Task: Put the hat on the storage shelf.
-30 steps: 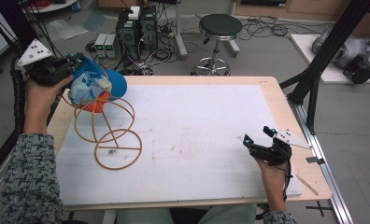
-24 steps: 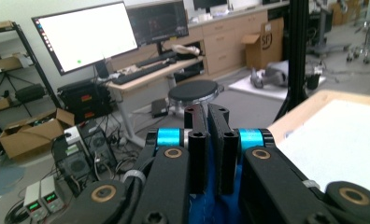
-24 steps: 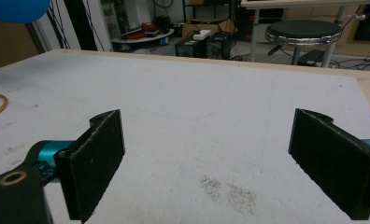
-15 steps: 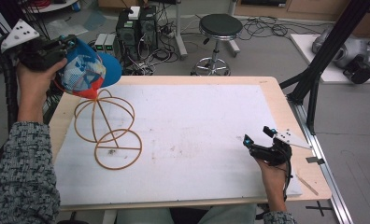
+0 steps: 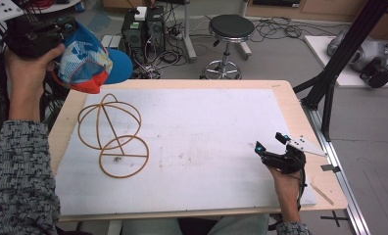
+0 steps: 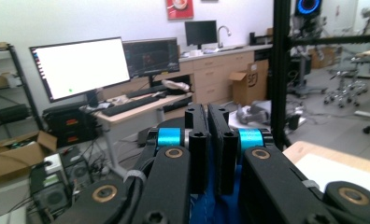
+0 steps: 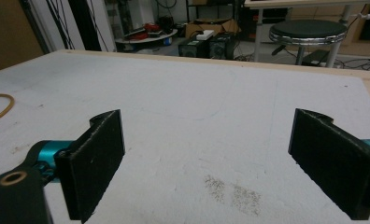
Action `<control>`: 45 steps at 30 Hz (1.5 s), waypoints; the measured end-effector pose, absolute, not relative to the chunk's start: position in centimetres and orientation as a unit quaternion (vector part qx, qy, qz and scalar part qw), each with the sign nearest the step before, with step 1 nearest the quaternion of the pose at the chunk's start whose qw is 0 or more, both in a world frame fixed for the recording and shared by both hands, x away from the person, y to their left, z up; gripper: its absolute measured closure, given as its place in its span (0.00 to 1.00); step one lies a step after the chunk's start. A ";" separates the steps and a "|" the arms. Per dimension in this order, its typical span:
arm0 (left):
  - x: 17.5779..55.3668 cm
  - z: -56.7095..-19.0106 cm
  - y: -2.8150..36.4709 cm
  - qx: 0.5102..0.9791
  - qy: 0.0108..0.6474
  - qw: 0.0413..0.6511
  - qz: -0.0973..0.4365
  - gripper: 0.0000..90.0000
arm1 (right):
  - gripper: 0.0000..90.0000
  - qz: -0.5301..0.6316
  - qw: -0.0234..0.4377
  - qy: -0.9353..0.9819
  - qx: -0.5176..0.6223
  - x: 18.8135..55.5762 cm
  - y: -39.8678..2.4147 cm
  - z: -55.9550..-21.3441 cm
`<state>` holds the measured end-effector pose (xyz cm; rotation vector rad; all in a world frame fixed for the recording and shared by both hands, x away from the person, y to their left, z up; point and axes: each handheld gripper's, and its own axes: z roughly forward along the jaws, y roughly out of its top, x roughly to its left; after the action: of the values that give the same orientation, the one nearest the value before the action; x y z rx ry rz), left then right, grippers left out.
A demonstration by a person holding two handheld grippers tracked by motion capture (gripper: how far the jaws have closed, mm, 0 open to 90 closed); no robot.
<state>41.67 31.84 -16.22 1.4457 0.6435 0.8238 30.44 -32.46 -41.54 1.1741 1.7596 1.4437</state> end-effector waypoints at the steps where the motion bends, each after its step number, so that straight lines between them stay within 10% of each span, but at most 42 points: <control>1: 41.6 -15.9 31.7 0.631 0.278 0.632 0.355 0.96 | 0.11 0.540 0.286 0.659 0.439 30.4 -32.5 -41.5; 45: 34.8 -16.2 27.8 0.689 0.236 0.643 0.237 0.96 | 0.11 0.548 0.277 0.657 0.437 30.8 -32.4 -41.5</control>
<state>34.82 27.75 -16.25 1.5709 0.5374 0.5392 30.76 -32.40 -41.55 1.1734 1.7643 1.4710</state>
